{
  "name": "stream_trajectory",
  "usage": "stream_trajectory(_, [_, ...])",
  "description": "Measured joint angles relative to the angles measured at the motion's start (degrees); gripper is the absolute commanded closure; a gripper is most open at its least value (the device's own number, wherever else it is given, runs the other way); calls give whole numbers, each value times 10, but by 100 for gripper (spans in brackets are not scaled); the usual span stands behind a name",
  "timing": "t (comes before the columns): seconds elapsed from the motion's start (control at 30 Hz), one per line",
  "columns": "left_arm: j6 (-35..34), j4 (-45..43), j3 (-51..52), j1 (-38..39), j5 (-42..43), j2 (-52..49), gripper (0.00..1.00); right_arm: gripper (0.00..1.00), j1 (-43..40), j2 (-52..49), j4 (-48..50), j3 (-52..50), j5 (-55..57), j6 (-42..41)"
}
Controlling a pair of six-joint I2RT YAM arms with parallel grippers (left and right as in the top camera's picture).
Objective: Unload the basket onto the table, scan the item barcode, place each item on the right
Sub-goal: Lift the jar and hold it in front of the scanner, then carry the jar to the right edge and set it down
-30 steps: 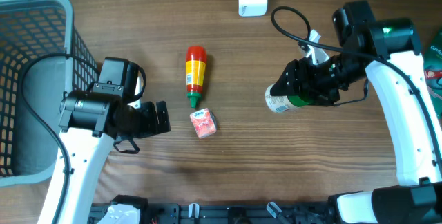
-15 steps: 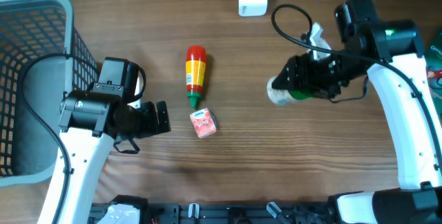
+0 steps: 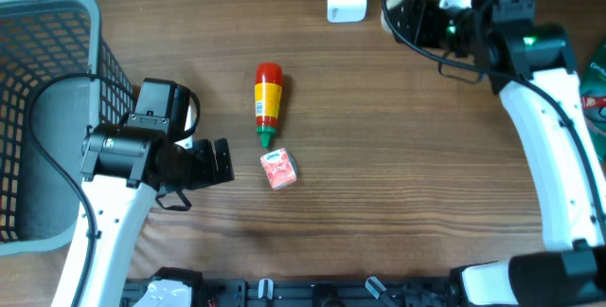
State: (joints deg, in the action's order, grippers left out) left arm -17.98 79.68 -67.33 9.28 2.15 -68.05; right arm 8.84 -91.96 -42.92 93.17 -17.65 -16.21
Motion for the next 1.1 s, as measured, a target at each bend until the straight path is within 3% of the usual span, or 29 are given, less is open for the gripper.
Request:
stream_trajectory(0.1, [0, 0, 0, 0, 0, 0, 0, 38, 10, -58, 99, 0, 7, 25])
stream_trajectory(0.47, [0, 0, 0, 0, 0, 0, 0, 36, 26, -296, 600, -5, 24, 64])
stream_trajectory(0.57, [0, 0, 0, 0, 0, 0, 0, 36, 32, -329, 662, -6, 32, 65])
stream_trajectory(0.83, [0, 0, 0, 0, 0, 0, 0, 36, 48, -340, 638, -6, 62, 63])
stream_trajectory(0.97, [0, 0, 0, 0, 0, 0, 0, 36, 21, -311, 527, -9, 63, 60])
stream_trajectory(1.1, [0, 0, 0, 0, 0, 0, 0, 34, -45, -214, 363, -7, 65, 62])
